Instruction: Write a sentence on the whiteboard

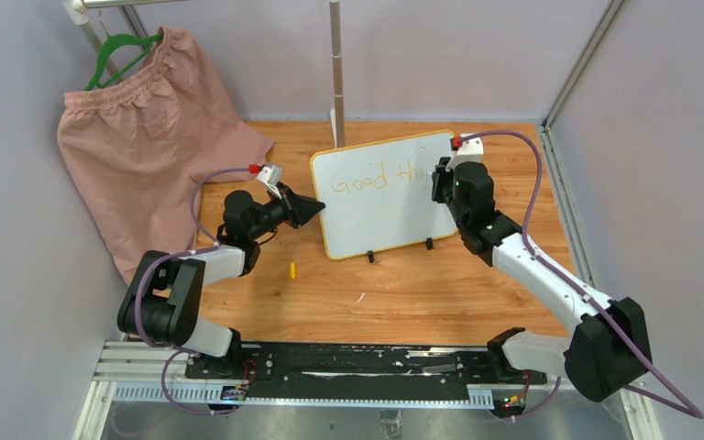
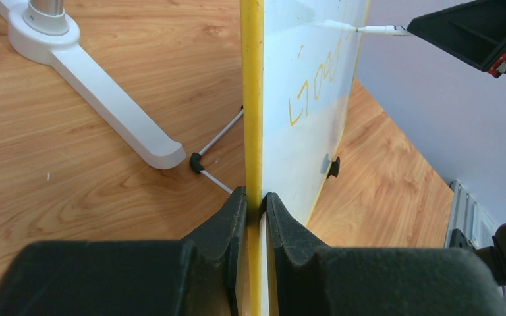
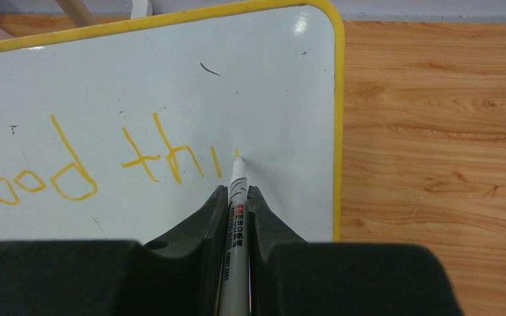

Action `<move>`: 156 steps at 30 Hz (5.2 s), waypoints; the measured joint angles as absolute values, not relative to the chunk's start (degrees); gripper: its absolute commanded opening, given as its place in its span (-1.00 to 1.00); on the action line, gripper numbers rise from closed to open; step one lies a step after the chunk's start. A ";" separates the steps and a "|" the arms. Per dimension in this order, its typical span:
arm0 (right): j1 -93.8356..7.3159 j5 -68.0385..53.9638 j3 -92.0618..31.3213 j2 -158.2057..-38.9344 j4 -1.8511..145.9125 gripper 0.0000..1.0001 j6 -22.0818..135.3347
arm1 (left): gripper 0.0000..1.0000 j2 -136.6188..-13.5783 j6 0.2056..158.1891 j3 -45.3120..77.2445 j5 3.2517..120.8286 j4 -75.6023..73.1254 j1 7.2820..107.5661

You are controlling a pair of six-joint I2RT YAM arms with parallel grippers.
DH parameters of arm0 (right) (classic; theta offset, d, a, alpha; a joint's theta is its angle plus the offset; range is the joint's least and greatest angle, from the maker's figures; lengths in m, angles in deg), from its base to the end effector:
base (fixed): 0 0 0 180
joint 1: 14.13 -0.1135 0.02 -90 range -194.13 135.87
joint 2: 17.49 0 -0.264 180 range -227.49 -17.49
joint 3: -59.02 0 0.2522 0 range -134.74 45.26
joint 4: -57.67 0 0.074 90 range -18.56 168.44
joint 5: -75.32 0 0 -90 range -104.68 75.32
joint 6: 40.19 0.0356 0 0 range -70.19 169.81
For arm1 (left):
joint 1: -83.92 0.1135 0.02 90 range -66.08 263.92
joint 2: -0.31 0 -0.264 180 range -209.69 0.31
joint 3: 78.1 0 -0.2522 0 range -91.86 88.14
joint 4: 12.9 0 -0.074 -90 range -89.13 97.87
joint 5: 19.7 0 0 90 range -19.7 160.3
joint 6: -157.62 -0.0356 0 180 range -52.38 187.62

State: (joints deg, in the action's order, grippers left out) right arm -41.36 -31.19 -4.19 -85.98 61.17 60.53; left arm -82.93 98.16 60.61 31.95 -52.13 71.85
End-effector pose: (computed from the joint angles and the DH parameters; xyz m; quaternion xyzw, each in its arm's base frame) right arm 0.2547 0.1197 0.3194 -0.0154 0.7569 0.1064 0.6446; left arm 0.2675 -0.0798 0.2022 0.1140 0.7111 -0.4583 0.5209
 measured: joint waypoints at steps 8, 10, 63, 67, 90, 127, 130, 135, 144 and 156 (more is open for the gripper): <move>-41.36 -31.19 -1.91 -85.10 60.67 -1.00 61.01 | -0.99 -82.93 98.16 60.61 31.95 -52.13 71.83; -41.36 -31.19 -1.91 -85.08 60.67 -1.00 61.01 | -0.99 -82.93 98.16 60.61 31.95 -52.13 71.78; -39.17 -31.19 -2.72 -85.93 60.78 -1.00 60.99 | -1.00 -82.93 98.16 60.58 31.95 -51.93 71.45; -39.17 -31.21 -2.22 -85.41 60.93 -1.00 60.99 | -1.00 -82.93 98.16 60.58 31.95 -51.95 71.45; -37.12 -31.87 -3.71 -84.99 62.03 -1.00 61.08 | -1.00 -82.93 98.16 60.58 31.95 -51.93 71.41; -36.50 -28.09 -6.35 -87.81 60.47 -1.00 61.69 | -1.00 -82.93 98.16 60.58 31.95 -51.93 71.39; -36.50 -28.09 -5.46 -87.51 60.30 -1.00 62.00 | -1.00 -82.93 98.18 60.58 31.91 -51.93 71.32; -36.50 -28.17 -3.93 -86.96 60.36 -1.00 62.17 | -1.00 -82.93 98.18 60.58 31.93 -51.86 71.08; -36.50 -29.62 -3.09 -86.55 61.13 -1.00 62.19 | -1.00 -82.85 98.18 60.58 31.93 -51.82 71.04; -36.50 -31.41 -5.98 -87.81 62.70 -1.00 62.02 | -1.00 -82.78 98.18 60.58 31.93 -51.73 71.04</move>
